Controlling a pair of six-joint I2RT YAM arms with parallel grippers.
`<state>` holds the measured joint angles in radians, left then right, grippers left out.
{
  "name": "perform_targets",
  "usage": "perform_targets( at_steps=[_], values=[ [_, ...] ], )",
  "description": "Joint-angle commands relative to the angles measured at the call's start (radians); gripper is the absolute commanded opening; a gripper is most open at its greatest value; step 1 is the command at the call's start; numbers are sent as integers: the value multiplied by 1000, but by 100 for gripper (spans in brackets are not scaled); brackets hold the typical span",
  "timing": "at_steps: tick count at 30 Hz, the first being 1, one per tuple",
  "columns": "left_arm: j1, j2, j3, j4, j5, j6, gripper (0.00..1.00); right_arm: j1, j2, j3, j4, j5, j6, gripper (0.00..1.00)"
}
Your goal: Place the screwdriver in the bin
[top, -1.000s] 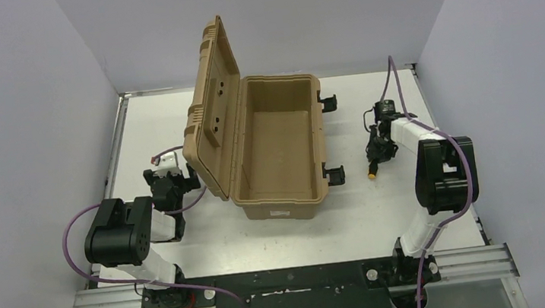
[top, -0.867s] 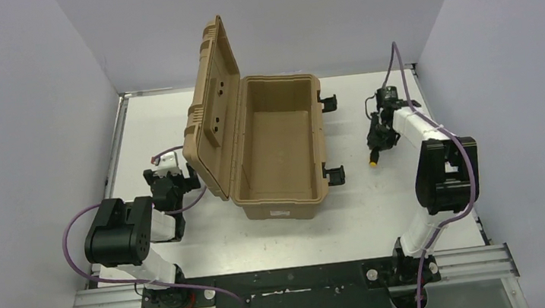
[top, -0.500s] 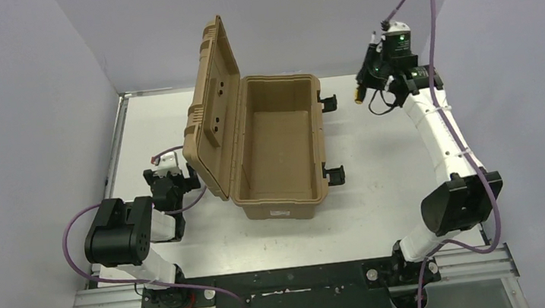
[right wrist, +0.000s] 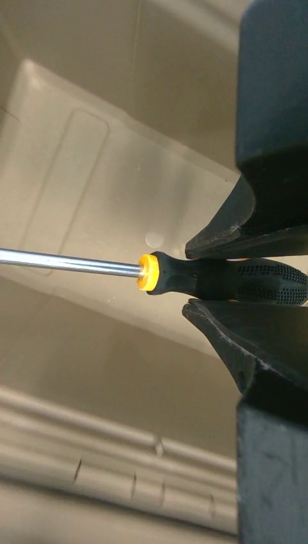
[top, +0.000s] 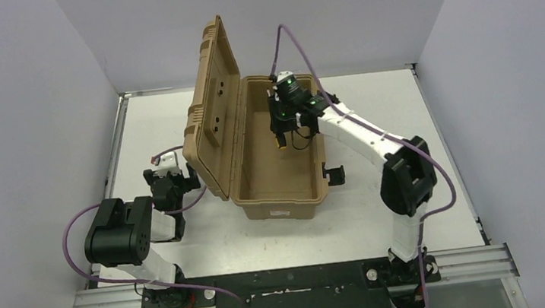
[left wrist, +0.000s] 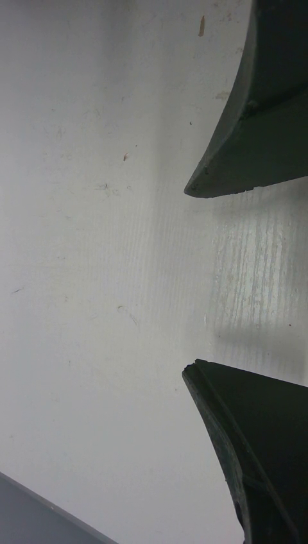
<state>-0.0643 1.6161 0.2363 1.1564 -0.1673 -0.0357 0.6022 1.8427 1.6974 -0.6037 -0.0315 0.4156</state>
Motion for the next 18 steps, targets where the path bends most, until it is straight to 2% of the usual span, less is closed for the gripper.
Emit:
perform_targets(
  at_steps=[1,10,16,18],
  values=[
    [6,0,17,60,6,9,97,42,104,17,-1,28,28,0],
    [6,-1,17,57,8,7,97,48,258,-90,53,28,101,0],
    [6,-1,18,59,8,8,97,48,278,-135,77,74,126,0],
    [6,-1,17,59,8,7,97,46,280,-125,59,92,133,15]
  ],
)
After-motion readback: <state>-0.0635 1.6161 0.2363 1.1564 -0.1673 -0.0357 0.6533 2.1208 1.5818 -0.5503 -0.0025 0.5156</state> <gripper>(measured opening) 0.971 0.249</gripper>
